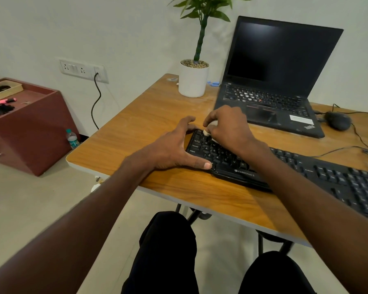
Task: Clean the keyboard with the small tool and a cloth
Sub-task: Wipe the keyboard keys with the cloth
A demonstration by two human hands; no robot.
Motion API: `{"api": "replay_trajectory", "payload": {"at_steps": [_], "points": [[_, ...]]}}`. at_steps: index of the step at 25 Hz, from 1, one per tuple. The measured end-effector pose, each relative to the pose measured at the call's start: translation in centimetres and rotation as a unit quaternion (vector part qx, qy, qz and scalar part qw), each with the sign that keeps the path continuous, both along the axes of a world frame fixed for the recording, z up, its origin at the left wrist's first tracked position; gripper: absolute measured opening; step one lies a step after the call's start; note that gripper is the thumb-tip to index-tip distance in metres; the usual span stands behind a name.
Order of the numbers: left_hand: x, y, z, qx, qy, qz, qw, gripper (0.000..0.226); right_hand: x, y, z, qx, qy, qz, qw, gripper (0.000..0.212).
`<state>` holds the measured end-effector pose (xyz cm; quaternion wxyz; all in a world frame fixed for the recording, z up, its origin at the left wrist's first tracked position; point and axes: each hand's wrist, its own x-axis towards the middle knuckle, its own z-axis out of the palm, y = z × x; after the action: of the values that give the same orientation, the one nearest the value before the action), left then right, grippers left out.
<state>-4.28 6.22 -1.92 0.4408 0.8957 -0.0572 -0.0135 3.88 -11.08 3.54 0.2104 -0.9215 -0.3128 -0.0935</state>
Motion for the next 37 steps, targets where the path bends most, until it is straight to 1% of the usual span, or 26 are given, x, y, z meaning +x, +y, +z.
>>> {"api": "replay_trajectory", "payload": {"at_steps": [2,4,5,6,7,9,10,11,13,14,15,16,21,23,25,27,29,31,32,35,37], "points": [[0.1,0.0,-0.1,0.001,-0.004,-0.001,1.0,0.144,-0.2,-0.6,0.4,-0.017,0.019,0.042,0.999,0.015],[0.2,0.0,-0.1,0.001,-0.003,0.001,1.0,0.143,0.0,-0.7,1.1,-0.029,0.034,0.036,0.998,0.014],[0.2,0.0,-0.1,-0.001,-0.001,0.003,1.0,0.142,-0.1,-0.4,1.3,-0.029,0.026,0.025,0.999,0.014],[0.1,0.0,-0.1,-0.005,-0.001,0.003,1.0,0.141,-0.3,0.1,1.2,-0.02,0.016,0.023,0.999,0.015],[0.1,0.0,-0.1,-0.012,-0.004,0.001,1.0,0.139,-0.8,0.6,0.8,0.011,0.014,0.034,0.999,0.016],[0.0,-0.1,-0.1,-0.021,-0.014,0.001,1.0,0.135,-1.7,1.3,0.4,0.078,0.04,0.068,0.994,0.017],[0.0,-0.1,-0.1,-0.025,-0.015,0.006,1.0,0.134,-1.9,1.4,0.4,0.074,0.051,0.081,0.993,0.017],[0.0,-0.1,-0.2,-0.028,-0.013,0.01,0.999,0.135,-1.7,1.3,0.7,0.044,0.056,0.088,0.994,0.017],[0.2,0.0,-0.3,-0.026,-0.011,0.012,1.0,0.138,-1.2,1.2,2.2,-0.064,0.062,0.084,0.993,0.015],[0.3,0.0,-0.4,-0.021,-0.01,0.012,1.0,0.14,-1.2,1.4,2.8,-0.116,0.05,0.076,0.989,0.014],[0.3,0.0,-0.4,-0.016,-0.008,0.013,1.0,0.142,-1.4,1.7,3.1,-0.148,0.035,0.067,0.986,0.014],[0.4,0.1,-0.5,-0.014,-0.007,0.013,1.0,0.143,-1.5,1.8,3.1,-0.157,0.027,0.059,0.986,0.016],[0.2,0.0,-0.2,0.001,-0.004,0.012,1.0,0.145,-1.0,0.5,2.0,-0.125,0.009,-0.005,0.992,0.016],[0.1,-0.1,-0.1,-0.002,-0.003,0.011,1.0,0.146,-1.3,1.1,1.6,-0.093,-0.005,0.003,0.996,0.018],[0.1,-0.2,-0.1,-0.005,-0.002,0.009,1.0,0.147,-1.5,1.5,1.5,-0.062,0.006,0.016,0.998,0.017],[0.1,-0.2,-0.1,-0.002,-0.002,0.01,1.0,0.148,-1.3,1.3,2.0,-0.085,0.037,0.03,0.995,0.013],[0.1,0.0,0.0,0.001,0.001,0.012,1.0,0.148,-1.1,1.1,2.3,-0.117,0.026,0.018,0.993,0.011],[0.1,-0.1,0.1,0.002,0.003,0.012,1.0,0.148,-0.9,1.1,2.1,-0.102,0.001,0.002,0.995,0.01],[0.1,-0.1,0.0,0.003,0.003,0.012,1.0,0.147,-0.9,1.0,2.0,-0.091,0.008,0.002,0.996,0.009],[0.0,-0.1,0.0,0.008,-0.001,0.015,1.0,0.145,-0.6,0.4,2.0,-0.081,0.064,0.028,0.994,0.008],[0.0,-0.1,0.1,0.002,0.006,0.016,1.0,0.145,-0.7,0.4,1.8,-0.06,0.048,0.038,0.996,0.009]]}}
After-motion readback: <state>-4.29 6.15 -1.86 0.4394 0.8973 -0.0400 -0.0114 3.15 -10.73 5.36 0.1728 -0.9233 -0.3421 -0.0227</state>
